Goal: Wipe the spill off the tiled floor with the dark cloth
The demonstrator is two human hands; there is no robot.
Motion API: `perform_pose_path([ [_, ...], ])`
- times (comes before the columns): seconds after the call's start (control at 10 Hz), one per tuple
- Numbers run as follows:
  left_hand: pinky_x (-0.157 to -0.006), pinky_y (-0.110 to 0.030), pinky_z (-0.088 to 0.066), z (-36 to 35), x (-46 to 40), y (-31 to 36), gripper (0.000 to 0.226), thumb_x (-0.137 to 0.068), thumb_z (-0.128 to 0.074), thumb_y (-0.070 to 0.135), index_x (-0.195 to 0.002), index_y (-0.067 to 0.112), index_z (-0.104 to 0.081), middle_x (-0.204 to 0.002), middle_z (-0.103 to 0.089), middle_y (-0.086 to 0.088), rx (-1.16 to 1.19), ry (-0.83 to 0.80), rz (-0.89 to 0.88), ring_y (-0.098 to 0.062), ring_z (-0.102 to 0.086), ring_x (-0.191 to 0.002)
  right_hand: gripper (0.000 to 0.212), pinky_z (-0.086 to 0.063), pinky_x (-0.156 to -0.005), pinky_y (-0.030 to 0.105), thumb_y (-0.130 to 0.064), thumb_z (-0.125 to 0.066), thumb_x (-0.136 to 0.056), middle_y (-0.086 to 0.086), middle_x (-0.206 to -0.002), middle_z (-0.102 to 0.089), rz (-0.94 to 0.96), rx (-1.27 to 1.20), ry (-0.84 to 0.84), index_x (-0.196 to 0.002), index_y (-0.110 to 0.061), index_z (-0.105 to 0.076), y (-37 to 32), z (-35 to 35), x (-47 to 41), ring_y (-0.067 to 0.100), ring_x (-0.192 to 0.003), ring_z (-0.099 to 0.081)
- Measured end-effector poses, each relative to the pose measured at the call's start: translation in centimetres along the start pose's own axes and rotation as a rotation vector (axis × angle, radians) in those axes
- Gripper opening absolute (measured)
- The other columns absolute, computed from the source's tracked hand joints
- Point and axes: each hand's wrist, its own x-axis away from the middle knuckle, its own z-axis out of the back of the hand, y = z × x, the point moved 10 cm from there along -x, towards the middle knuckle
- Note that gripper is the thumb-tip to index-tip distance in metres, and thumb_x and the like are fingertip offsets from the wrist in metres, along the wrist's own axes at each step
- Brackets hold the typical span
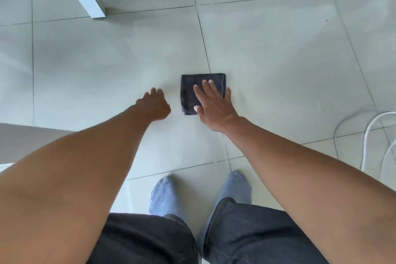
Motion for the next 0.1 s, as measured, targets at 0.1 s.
perform_pose_path([
  [0.1,-0.111,-0.049,-0.036,0.47,3.78,-0.07,0.058,-0.103,-0.04,0.034,-0.15,0.002,-0.029,-0.161,-0.023,-0.018,0.02,0.038,-0.032,-0.038,-0.037,-0.141,0.06,-0.01,-0.124,0.061,-0.034,-0.032,-0.108,0.008,-0.172,-0.003,0.018,-0.007,0.035,-0.161,-0.017,-0.011,0.36,3.07,3.29,0.023,-0.159,0.003],
])
